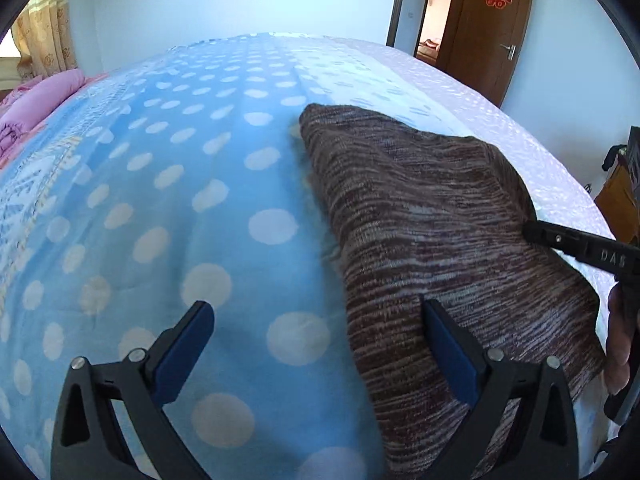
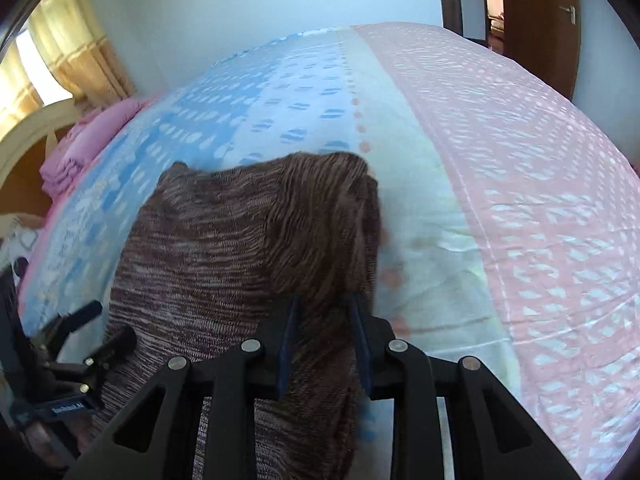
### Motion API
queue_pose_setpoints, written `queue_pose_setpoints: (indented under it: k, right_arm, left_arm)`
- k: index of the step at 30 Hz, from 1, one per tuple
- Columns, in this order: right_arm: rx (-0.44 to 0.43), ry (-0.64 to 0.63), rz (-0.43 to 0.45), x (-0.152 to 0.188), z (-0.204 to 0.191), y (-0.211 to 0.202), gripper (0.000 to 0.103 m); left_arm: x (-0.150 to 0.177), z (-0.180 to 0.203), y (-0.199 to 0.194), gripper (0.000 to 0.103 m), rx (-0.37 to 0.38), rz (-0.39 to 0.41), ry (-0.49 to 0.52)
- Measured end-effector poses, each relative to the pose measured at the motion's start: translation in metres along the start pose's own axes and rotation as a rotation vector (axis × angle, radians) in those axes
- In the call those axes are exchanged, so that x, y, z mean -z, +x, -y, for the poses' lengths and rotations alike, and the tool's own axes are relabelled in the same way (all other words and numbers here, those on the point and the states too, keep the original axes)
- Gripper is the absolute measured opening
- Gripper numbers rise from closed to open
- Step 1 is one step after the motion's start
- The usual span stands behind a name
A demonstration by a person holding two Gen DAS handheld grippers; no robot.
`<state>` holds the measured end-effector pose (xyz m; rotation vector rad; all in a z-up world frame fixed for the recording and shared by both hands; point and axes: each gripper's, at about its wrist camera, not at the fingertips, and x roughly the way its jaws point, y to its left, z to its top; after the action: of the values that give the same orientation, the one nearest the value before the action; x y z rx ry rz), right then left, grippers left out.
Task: Fold small clothes
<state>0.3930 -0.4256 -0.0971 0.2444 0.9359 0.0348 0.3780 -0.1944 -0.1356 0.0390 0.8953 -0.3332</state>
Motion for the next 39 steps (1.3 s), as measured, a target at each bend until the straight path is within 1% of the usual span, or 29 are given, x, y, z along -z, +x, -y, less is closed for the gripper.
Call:
queue_pose_setpoints:
  k: [2,4,5,6,8,9,10,11,13,16,17,18,20,22,24,28,31,33,35,36,37,39]
  right_arm:
    - [-0.051,0.004,0.039,-0.007,0.001,-0.006,0.026]
    - [-0.061,-0.008,0.052,-0.019,-0.001,-0.003,0.026]
    - [-0.068,-0.005,0.053,-0.026,-0.003,0.002,0.026]
    - [-0.059,0.008,0.037,-0.033,-0.001,0.013,0.026]
    - [0.046,0.048,-0.028,-0.042,0.016,0.038,0.027]
    - [0.040,0.083,-0.039,-0.043,0.024,0.048,0.027]
    - [-0.001,0.119,-0.031,-0.043,0.032,0.049,0.028]
    - [-0.023,0.133,-0.030,-0.043,0.036,0.049,0.028]
    - [-0.045,0.128,-0.025,-0.040,0.037,0.045,0.028]
    - [-0.122,0.165,-0.005,-0.033,0.045,0.035,0.041]
    - [-0.145,0.168,-0.002,-0.033,0.046,0.033,0.053]
    - [-0.170,0.167,0.005,-0.033,0.046,0.034,0.057]
    - [-0.191,0.152,0.006,-0.032,0.047,0.036,0.057]
    - [-0.170,0.149,0.006,-0.036,0.048,0.046,0.057]
    - [-0.190,0.167,0.019,-0.042,0.051,0.054,0.057]
    - [-0.242,0.193,0.018,-0.050,0.054,0.066,0.055]
    - [-0.281,0.209,0.017,-0.052,0.057,0.069,0.050]
    - [-0.308,0.239,0.020,-0.053,0.063,0.072,0.042]
    - [-0.330,0.270,0.020,-0.054,0.067,0.075,0.038]
    - [-0.334,0.271,0.017,-0.055,0.066,0.076,0.034]
    - [-0.342,0.261,0.012,-0.056,0.064,0.077,0.032]
    - [-0.359,0.220,0.006,-0.056,0.056,0.077,0.031]
  left_arm:
    - [0.004,-0.002,0.000,0.103,0.020,0.011,-0.008]
    - [0.004,-0.002,0.000,0.103,0.055,0.007,-0.016]
    - [0.006,0.000,0.001,0.103,0.077,-0.001,0.000]
    - [0.006,0.004,0.001,0.103,0.073,0.000,0.013]
    - [0.007,0.009,-0.001,0.103,0.069,0.008,0.045]
    - [0.008,0.012,-0.001,0.103,0.075,0.004,0.054]
    - [0.008,0.011,-0.001,0.103,0.087,-0.002,0.053]
    - [0.008,0.008,0.000,0.103,0.107,-0.008,0.040]
    - [0.009,0.006,-0.001,0.103,0.123,-0.007,0.030]
    - [0.010,0.010,0.000,0.103,0.110,-0.008,0.045]
    - [0.010,0.011,0.001,0.103,0.105,-0.010,0.049]
    - [0.010,0.012,0.001,0.103,0.101,-0.013,0.052]
    - [0.010,0.014,0.002,0.103,0.090,-0.014,0.062]
    - [0.010,0.014,0.003,0.103,0.090,-0.014,0.062]
    - [0.010,0.014,0.003,0.103,0.092,-0.014,0.060]
    - [0.010,0.014,0.003,0.103,0.094,-0.014,0.060]
    - [0.010,0.014,0.003,0.103,0.099,-0.014,0.059]
    - [0.010,0.013,0.003,0.103,0.102,-0.014,0.060]
    - [0.010,0.013,0.003,0.103,0.105,-0.014,0.061]
    - [0.009,0.013,0.003,0.103,0.109,-0.014,0.060]
    - [0.009,0.013,0.003,0.103,0.110,-0.014,0.061]
    - [0.009,0.013,0.003,0.103,0.115,-0.013,0.063]
